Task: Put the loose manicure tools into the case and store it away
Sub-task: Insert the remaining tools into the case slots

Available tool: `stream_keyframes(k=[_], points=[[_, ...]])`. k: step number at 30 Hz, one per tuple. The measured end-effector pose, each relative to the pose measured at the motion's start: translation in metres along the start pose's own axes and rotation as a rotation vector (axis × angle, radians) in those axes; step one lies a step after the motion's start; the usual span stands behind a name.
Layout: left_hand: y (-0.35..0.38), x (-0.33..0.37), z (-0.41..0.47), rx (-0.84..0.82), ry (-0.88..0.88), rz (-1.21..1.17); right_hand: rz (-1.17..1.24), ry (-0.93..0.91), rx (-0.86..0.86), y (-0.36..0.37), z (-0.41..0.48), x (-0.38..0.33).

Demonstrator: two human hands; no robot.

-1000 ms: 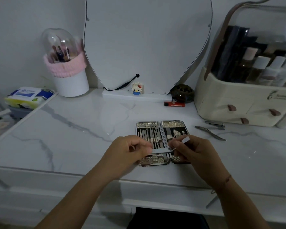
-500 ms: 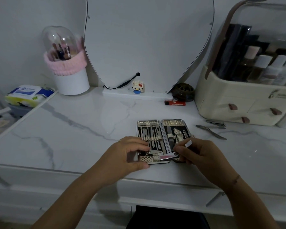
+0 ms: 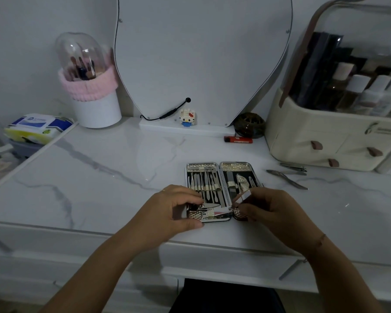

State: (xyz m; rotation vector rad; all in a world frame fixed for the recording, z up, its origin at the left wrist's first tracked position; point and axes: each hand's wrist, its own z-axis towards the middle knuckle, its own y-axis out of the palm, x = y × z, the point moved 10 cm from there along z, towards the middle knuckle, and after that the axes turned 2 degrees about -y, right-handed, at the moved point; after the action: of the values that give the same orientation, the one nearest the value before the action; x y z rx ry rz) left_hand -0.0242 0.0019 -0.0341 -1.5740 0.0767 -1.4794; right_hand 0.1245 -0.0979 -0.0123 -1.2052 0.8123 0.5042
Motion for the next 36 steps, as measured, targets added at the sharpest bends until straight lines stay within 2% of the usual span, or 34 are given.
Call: stream_keyframes(k=[7,17,25,36], points=[[0.000,0.000,0.000,0.010,-0.002,0.004,0.158,0.010,0.065,0.003,-0.001,-0.002],[-0.001,0.000,0.002,0.010,-0.027,-0.005,-0.023,-0.059,0.012,0.016,0.010,-0.015],[-0.002,0.004,0.001,0.027,-0.005,-0.005,-0.198,-0.198,-0.004,0.029,0.017,-0.028],[-0.001,0.002,0.001,0.018,-0.011,-0.003,-0.221,-0.151,0.003,0.022,0.012,-0.019]])
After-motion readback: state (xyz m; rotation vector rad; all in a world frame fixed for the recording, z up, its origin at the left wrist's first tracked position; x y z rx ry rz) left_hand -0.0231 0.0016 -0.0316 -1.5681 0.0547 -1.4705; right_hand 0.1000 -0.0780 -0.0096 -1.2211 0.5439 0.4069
